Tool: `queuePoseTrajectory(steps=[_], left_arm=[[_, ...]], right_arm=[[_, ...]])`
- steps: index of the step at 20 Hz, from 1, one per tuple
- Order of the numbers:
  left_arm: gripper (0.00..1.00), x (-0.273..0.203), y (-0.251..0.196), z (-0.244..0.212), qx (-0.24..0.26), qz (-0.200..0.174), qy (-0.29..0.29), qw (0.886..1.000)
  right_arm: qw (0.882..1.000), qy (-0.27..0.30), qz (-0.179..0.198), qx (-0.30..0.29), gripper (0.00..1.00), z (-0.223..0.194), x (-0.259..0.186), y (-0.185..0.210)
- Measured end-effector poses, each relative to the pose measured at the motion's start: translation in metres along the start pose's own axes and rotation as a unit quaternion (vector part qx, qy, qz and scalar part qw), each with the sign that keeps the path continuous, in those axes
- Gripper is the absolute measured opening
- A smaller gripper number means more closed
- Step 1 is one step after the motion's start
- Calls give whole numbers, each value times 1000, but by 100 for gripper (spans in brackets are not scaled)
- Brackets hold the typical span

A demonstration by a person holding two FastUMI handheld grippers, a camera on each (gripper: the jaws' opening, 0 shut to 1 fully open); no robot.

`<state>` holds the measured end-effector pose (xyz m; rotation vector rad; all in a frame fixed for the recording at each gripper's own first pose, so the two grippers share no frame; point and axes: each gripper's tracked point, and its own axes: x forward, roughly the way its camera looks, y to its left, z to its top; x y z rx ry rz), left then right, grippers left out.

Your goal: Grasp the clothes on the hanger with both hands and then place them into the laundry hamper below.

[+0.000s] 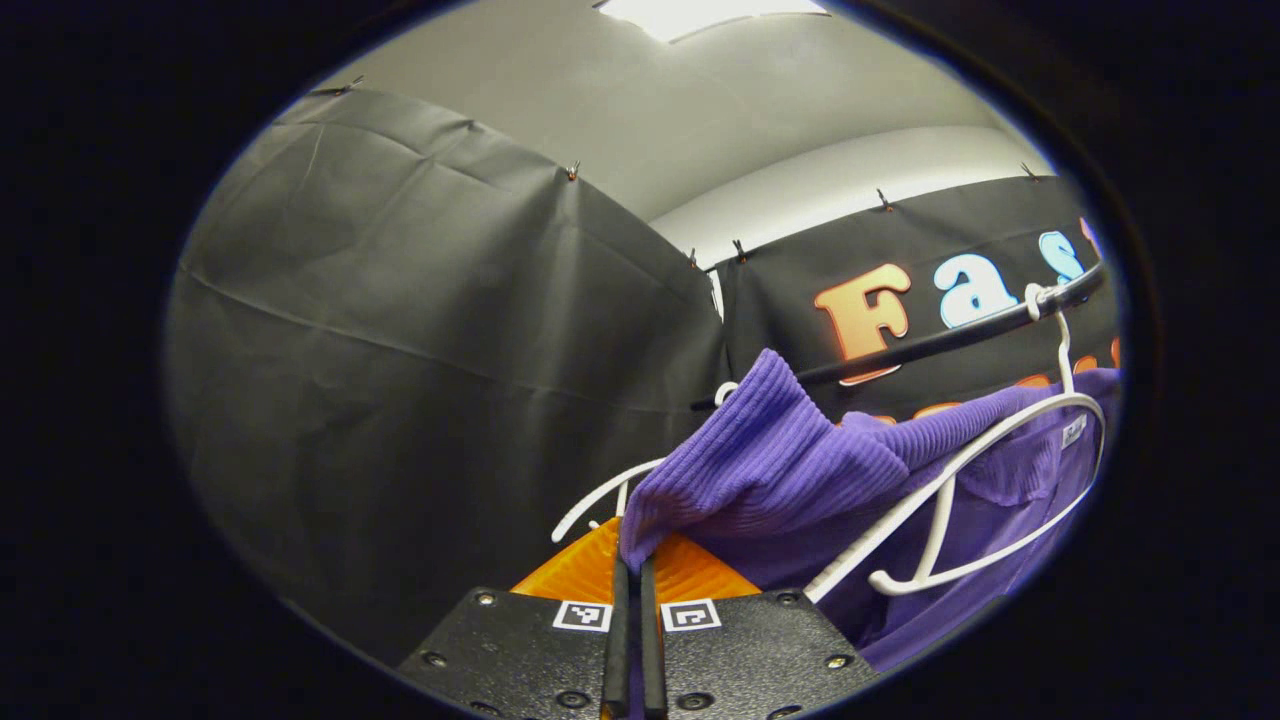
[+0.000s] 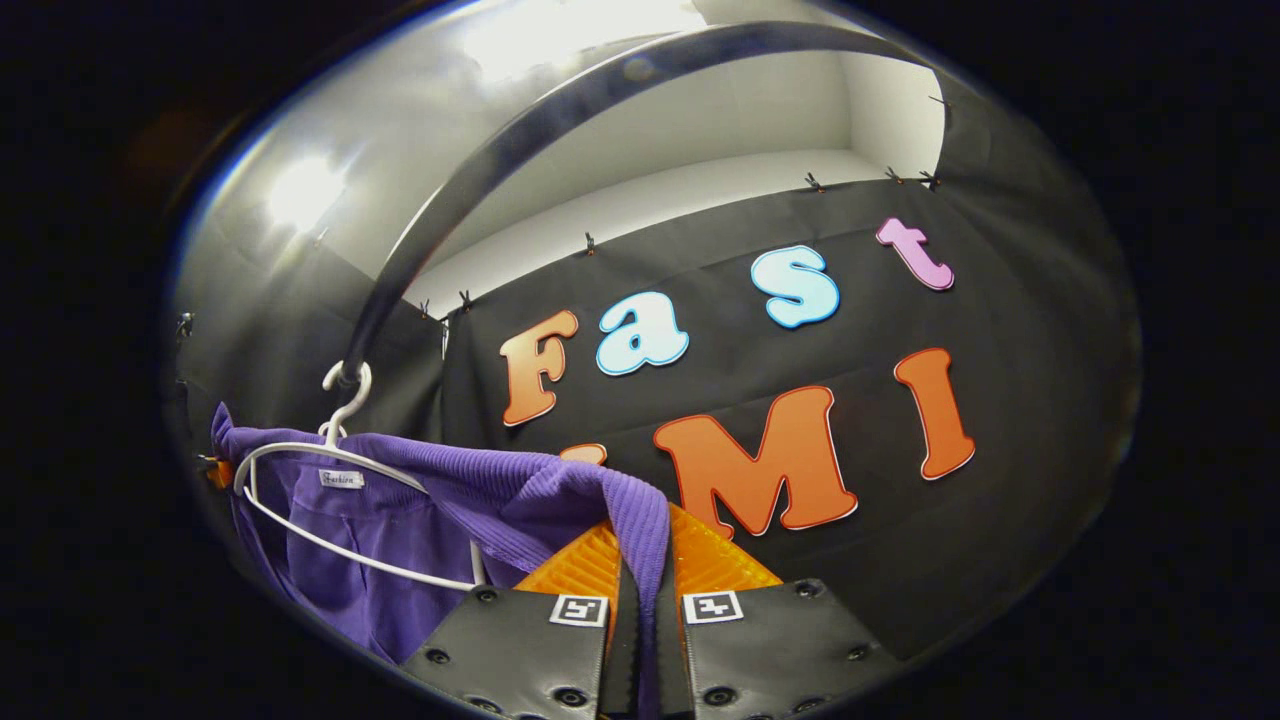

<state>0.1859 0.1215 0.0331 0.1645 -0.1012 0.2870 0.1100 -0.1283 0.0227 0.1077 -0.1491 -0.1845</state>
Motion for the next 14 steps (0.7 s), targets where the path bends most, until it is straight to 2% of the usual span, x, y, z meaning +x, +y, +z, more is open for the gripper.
queuePoseTrajectory(steps=[5, 14], left_arm=[[5, -5, 2, -41, -53, -14, 41, 998], [5, -44, 3, -81, -56, -13, 53, 997]], right_arm=[[1000, -18, -9, -16, 14, 6, 10, 1], [999, -21, -23, -29, 15, 4, 24, -3]])
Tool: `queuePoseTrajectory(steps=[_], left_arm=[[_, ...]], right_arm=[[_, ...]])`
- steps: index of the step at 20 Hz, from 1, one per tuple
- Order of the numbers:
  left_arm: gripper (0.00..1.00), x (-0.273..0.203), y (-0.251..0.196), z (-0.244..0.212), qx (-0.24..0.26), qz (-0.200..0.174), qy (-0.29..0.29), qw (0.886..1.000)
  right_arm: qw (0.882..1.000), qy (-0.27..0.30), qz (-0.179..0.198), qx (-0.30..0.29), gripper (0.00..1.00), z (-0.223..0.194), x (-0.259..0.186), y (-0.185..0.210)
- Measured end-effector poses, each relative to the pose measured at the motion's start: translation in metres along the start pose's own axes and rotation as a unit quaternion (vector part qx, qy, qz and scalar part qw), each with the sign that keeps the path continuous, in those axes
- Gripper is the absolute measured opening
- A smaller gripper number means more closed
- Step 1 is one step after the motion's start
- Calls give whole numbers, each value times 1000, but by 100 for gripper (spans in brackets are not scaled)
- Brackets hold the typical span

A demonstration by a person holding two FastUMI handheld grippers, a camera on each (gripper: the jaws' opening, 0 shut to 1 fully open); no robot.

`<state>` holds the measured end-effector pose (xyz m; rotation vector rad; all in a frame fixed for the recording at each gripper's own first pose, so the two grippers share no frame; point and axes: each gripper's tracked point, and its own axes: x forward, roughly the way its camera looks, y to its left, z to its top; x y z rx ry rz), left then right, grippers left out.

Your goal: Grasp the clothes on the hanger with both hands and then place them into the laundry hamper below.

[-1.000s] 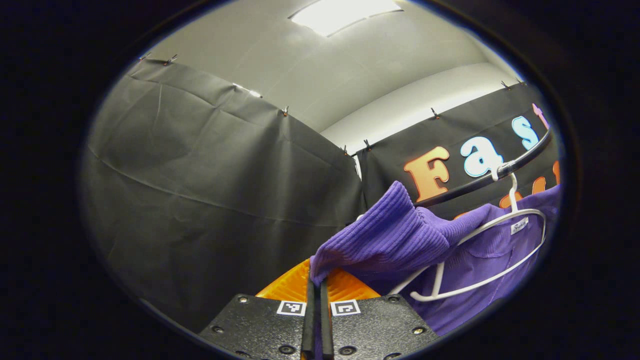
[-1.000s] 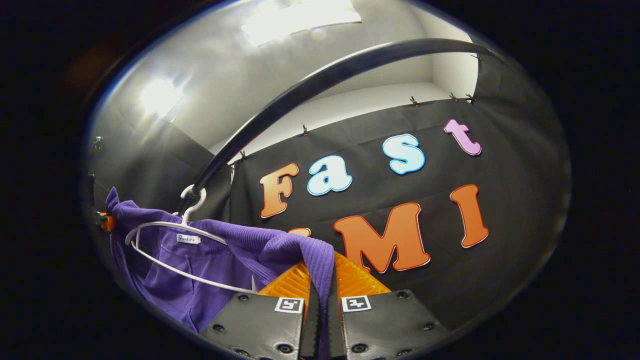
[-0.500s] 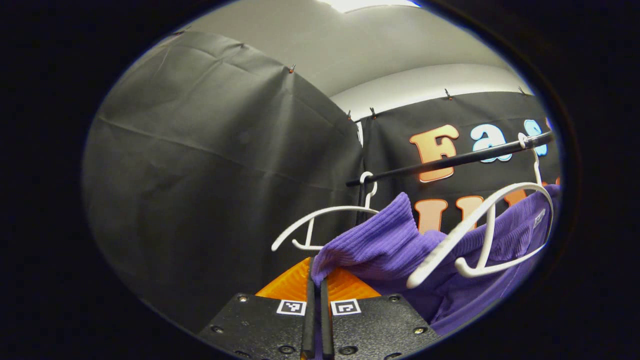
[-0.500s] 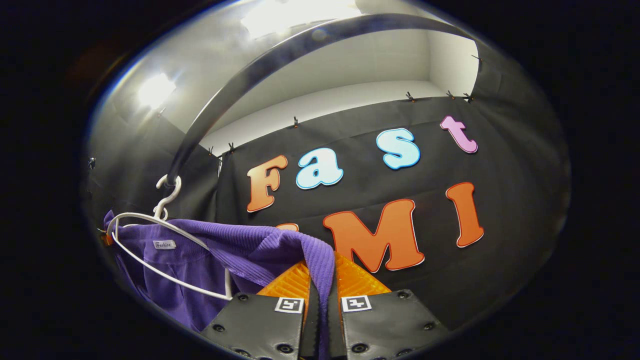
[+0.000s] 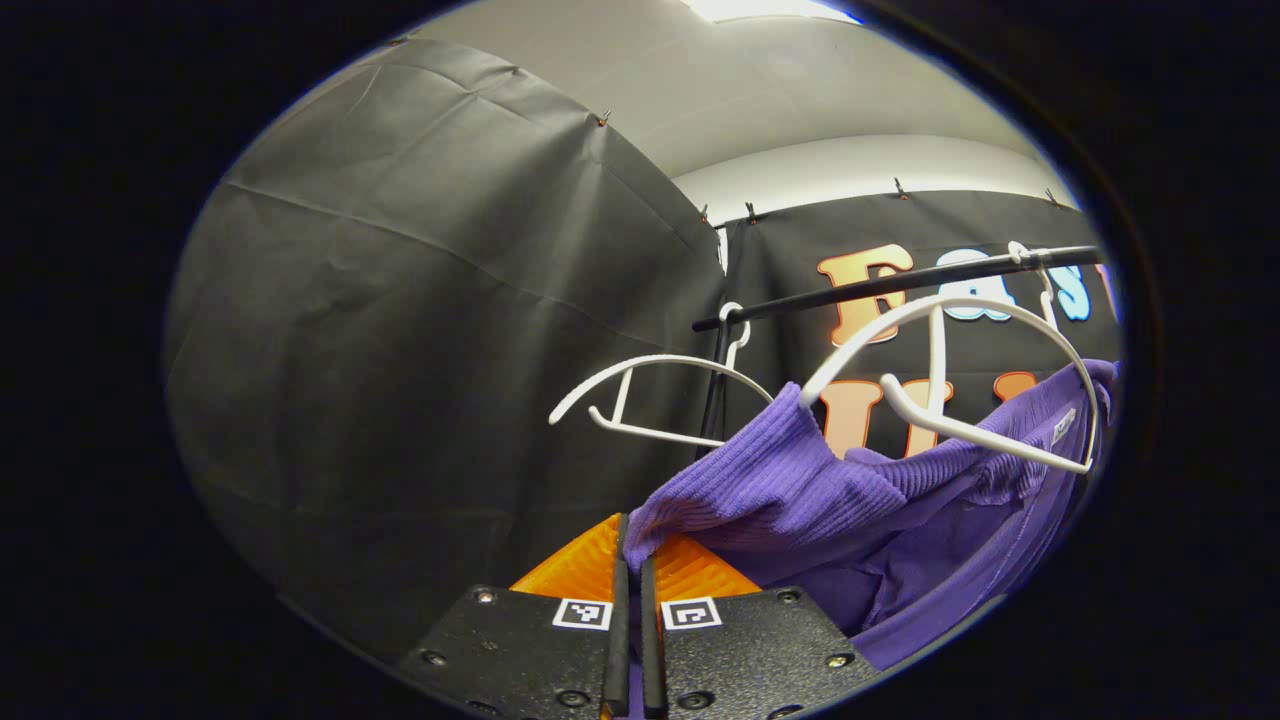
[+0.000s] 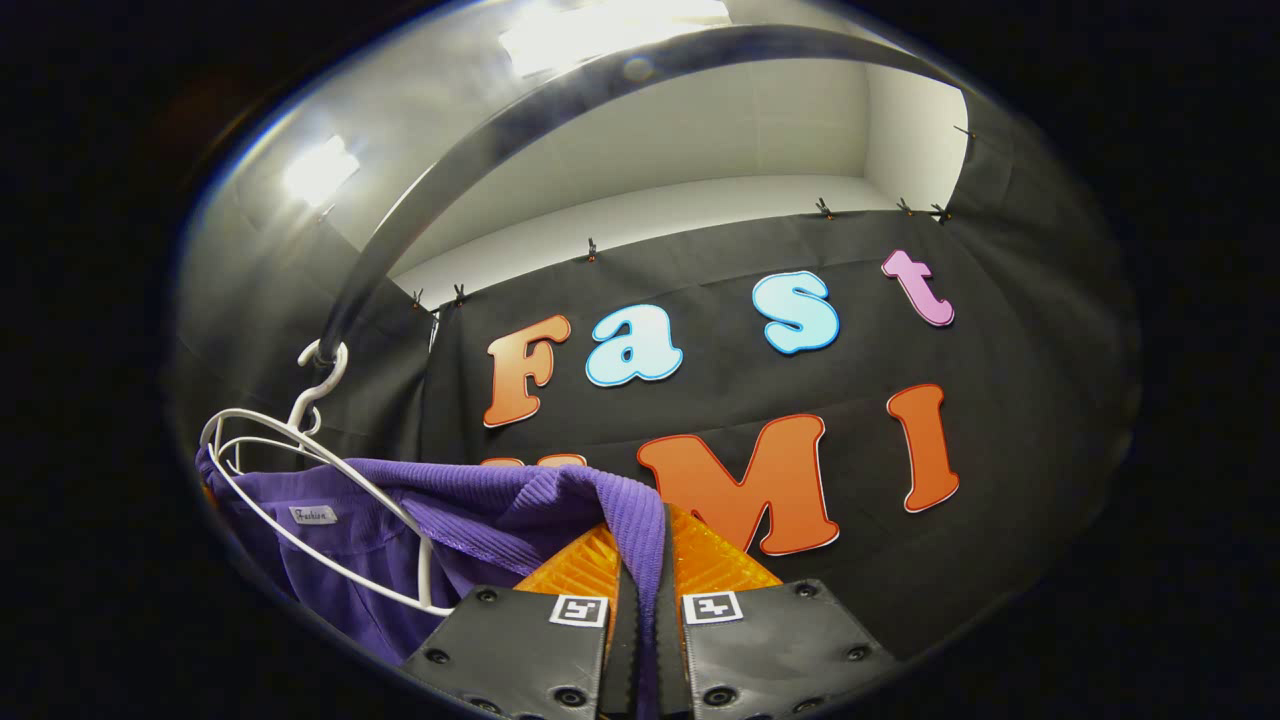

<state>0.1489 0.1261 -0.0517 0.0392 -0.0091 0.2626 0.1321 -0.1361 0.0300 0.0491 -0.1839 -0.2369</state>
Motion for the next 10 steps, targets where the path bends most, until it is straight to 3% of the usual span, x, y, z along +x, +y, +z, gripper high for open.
queuePoseTrajectory(steps=[2, 3, 6, 10], left_arm=[[2, -6, -2, -13, 11, -6, 9, 1000], [2, -11, -4, -19, 11, -11, 15, 1000], [6, -17, -11, -39, -1, -24, 36, 999], [5, -36, -10, -49, 20, -34, 47, 998]], right_arm=[[1000, 3, -7, -2, 10, -6, 4, -7], [1000, 2, -18, -6, 14, -9, 8, -14], [1000, 9, -30, 1, 10, -24, 13, -24], [999, 3, -39, -23, 14, -35, 3, -38]])
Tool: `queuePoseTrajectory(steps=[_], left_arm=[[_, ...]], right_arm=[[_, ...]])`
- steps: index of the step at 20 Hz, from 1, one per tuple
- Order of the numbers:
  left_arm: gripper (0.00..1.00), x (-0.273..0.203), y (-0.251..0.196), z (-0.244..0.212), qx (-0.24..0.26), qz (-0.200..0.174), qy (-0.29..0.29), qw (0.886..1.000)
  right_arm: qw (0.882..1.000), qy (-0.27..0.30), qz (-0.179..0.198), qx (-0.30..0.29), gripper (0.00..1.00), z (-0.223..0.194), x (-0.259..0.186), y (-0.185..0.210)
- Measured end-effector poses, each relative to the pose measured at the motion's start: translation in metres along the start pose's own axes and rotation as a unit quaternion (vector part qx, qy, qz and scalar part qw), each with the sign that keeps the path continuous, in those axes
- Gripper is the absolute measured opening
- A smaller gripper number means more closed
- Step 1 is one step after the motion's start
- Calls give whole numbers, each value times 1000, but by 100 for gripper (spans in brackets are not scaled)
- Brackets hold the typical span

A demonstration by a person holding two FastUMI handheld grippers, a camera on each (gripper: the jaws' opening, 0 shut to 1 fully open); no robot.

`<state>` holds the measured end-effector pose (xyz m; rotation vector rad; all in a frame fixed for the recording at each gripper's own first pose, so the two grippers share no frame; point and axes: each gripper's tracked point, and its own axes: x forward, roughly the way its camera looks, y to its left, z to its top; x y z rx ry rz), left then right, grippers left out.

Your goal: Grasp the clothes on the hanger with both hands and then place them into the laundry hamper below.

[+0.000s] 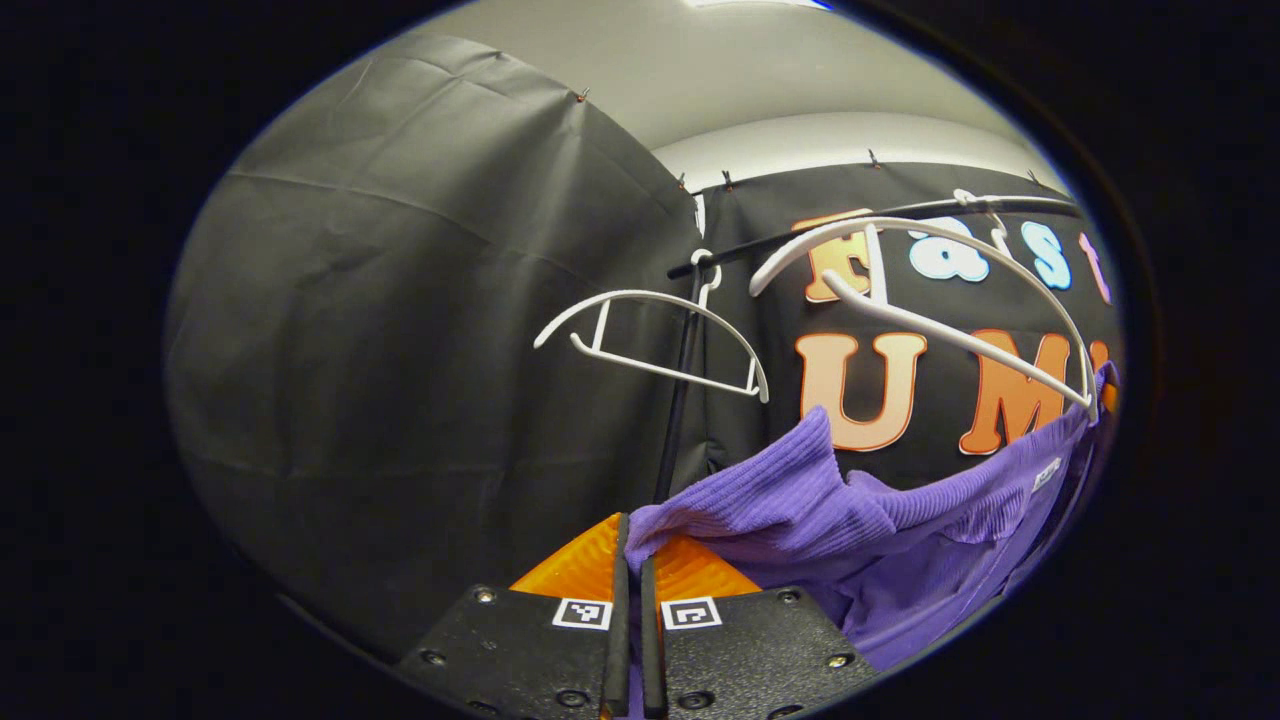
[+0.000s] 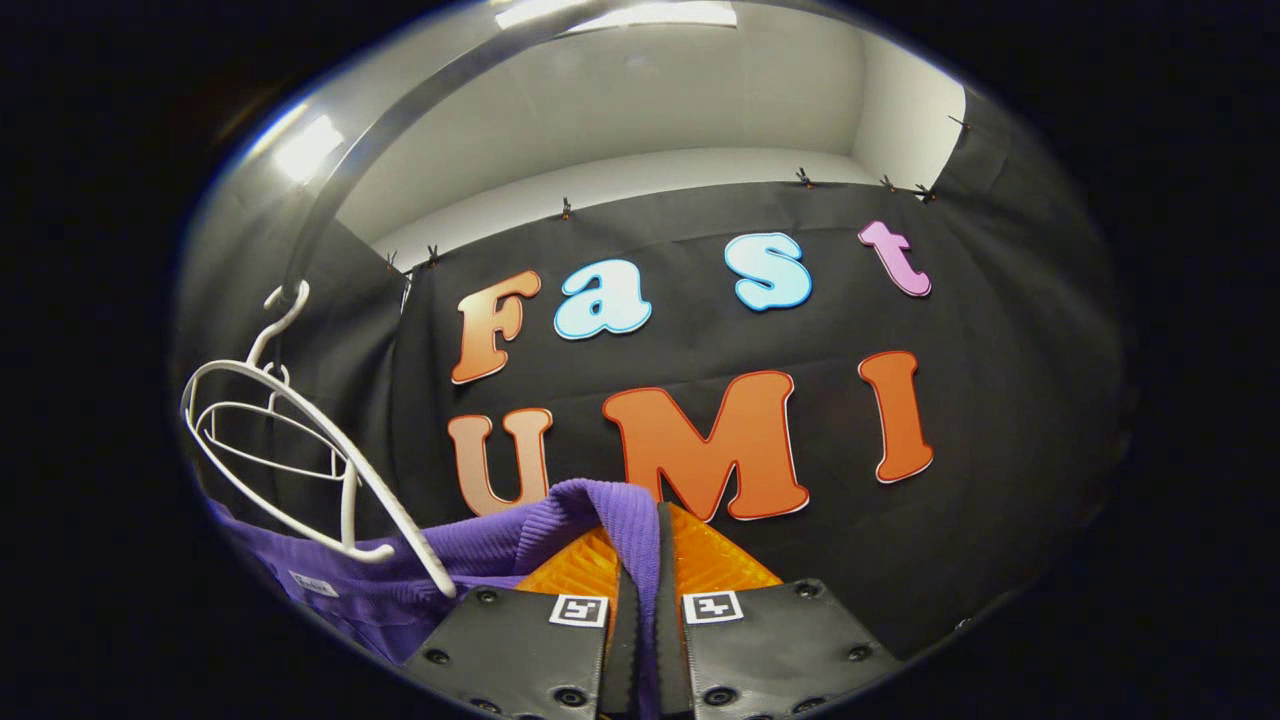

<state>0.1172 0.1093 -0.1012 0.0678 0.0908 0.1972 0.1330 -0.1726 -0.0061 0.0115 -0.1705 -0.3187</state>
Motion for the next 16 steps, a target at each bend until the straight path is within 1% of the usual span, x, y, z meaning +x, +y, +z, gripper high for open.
queuePoseTrajectory(steps=[3, 5, 7, 9, 12, 13, 16], left_arm=[[5, -18, 4, -12, 7, -8, 17, 1000], [5, -25, 5, -18, 13, -11, 26, 1000], [5, -35, 1, -17, 6, -15, 29, 999], [5, -55, -4, -14, 12, -20, 25, 999], [5, -70, -1, -17, 43, -21, 30, 998], [5, -70, -3, -19, 45, -23, 34, 998], [5, -76, -10, -30, 26, -32, 50, 998]], right_arm=[[1000, 11, -2, -14, 14, -15, -15, -9], [1000, 17, -4, -13, 15, -21, -20, -18], [1000, 22, -13, -11, 15, -28, -24, -28], [999, 35, -25, -15, 15, -40, -31, -37], [998, 57, -8, -9, 14, -50, -43, -34], [998, 62, -3, -7, 14, -51, -48, -34], [997, 75, 11, -6, 14, -55, -55, -27]])
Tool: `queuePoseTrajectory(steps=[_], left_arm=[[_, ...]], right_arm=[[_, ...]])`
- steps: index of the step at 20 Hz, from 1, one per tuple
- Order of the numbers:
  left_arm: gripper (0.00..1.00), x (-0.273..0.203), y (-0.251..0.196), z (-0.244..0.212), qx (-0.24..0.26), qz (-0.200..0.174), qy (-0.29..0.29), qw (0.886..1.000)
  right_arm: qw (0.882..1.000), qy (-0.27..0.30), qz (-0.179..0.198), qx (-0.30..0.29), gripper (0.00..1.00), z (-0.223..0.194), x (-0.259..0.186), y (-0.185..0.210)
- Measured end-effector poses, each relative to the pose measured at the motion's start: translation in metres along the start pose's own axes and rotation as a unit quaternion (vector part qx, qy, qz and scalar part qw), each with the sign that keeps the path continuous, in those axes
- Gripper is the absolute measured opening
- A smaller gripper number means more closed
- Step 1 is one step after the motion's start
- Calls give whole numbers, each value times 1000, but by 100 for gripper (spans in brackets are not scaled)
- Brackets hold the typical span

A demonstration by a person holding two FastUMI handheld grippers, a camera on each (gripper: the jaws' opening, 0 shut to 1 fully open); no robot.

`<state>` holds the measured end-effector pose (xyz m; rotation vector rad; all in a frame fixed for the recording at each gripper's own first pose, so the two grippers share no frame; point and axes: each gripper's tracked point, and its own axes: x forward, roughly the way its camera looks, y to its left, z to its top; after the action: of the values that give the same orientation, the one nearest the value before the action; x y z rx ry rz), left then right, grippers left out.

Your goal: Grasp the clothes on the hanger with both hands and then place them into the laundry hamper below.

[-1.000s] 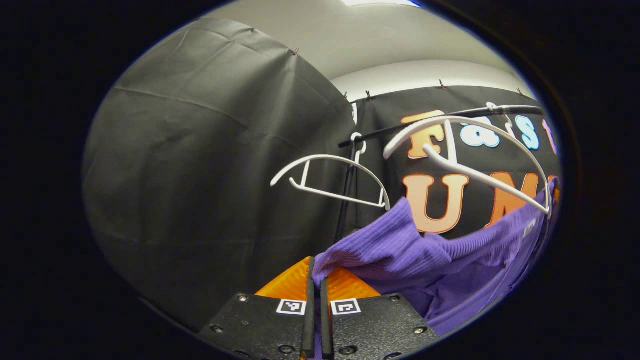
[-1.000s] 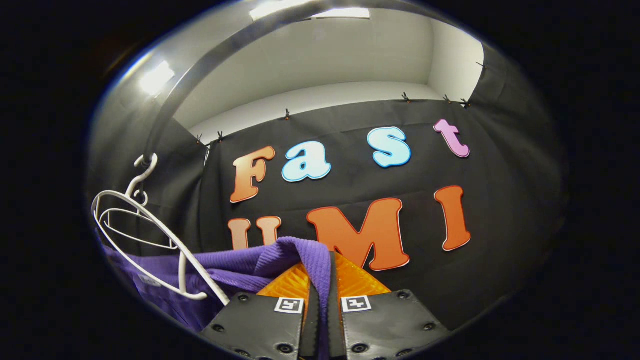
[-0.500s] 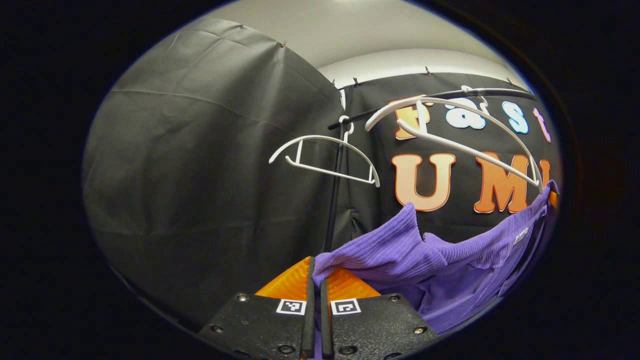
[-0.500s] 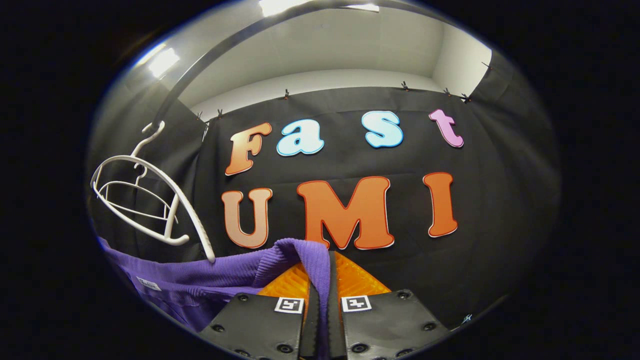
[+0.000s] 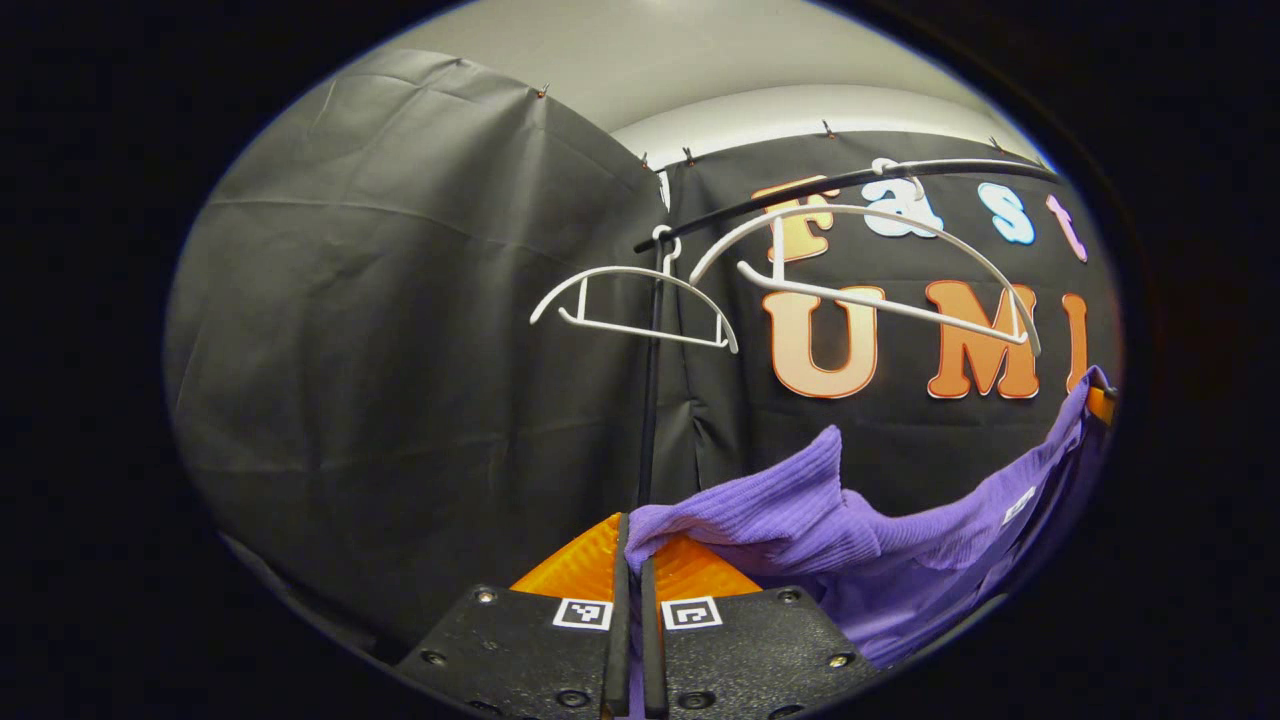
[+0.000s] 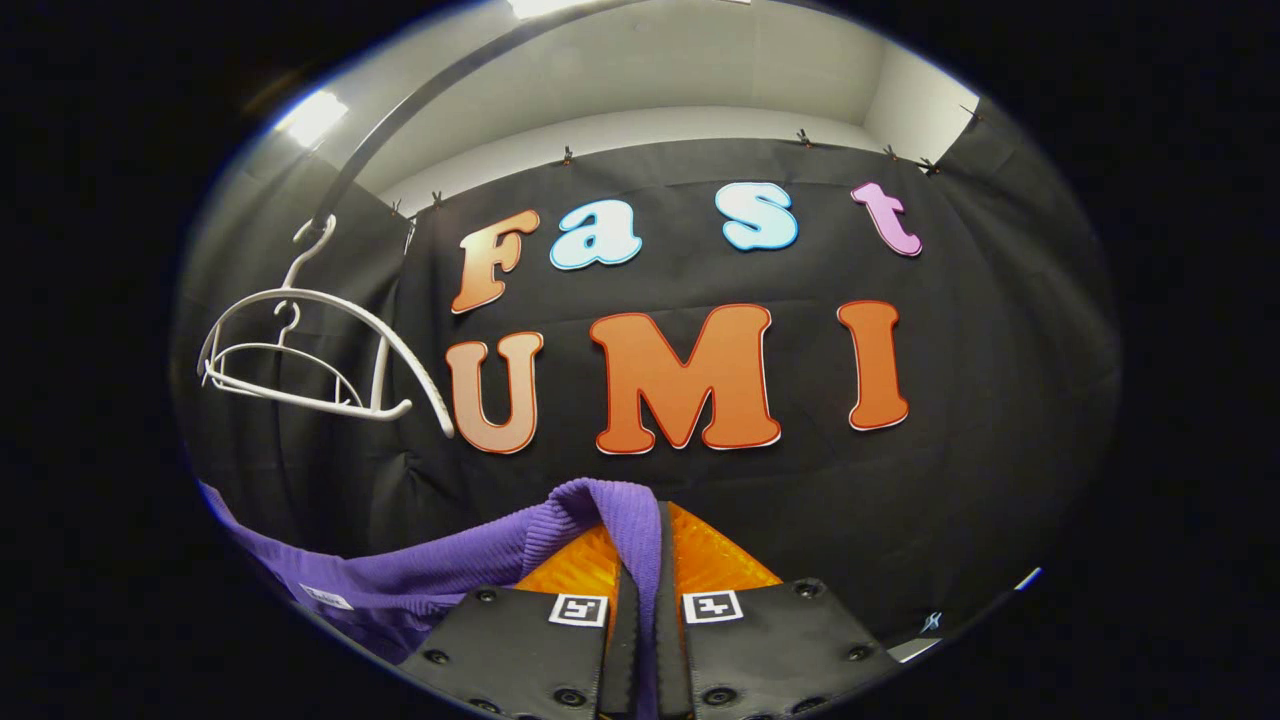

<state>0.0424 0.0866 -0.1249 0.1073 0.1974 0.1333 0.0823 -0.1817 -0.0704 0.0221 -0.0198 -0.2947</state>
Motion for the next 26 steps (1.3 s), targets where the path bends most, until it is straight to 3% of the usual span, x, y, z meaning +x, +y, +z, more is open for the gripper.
queuePoseTrajectory(steps=[4, 5, 9, 12, 15, 18, 22, 26], left_arm=[[5, -11, -18, -25, -15, -29, 35, 999], [5, -12, -25, -30, -13, -35, 41, 998], [7, -8, -60, -47, -19, -68, 67, 995], [5, -11, -87, -69, -42, -90, 101, 990], [5, -12, -112, -94, -78, -112, 139, 981], [5, -16, -128, -123, -92, -115, 180, 973], [5, -33, -144, -185, -66, -116, 262, 956], [6, -48, -163, -226, -62, -140, 326, 933]], right_arm=[[997, 38, 74, 10, 18, -17, -21, 39], [995, 43, 90, 11, 14, -21, -25, 47], [986, 84, 142, 19, 14, -47, -34, 83], [976, 114, 180, 34, 18, -71, -39, 116], [959, 159, 233, 37, 14, -101, -56, 153], [944, 200, 259, 33, 15, -133, -71, 169], [921, 272, 276, 32, 14, -187, -94, 183], [902, 345, 257, 34, 14, -242, -118, 180]])
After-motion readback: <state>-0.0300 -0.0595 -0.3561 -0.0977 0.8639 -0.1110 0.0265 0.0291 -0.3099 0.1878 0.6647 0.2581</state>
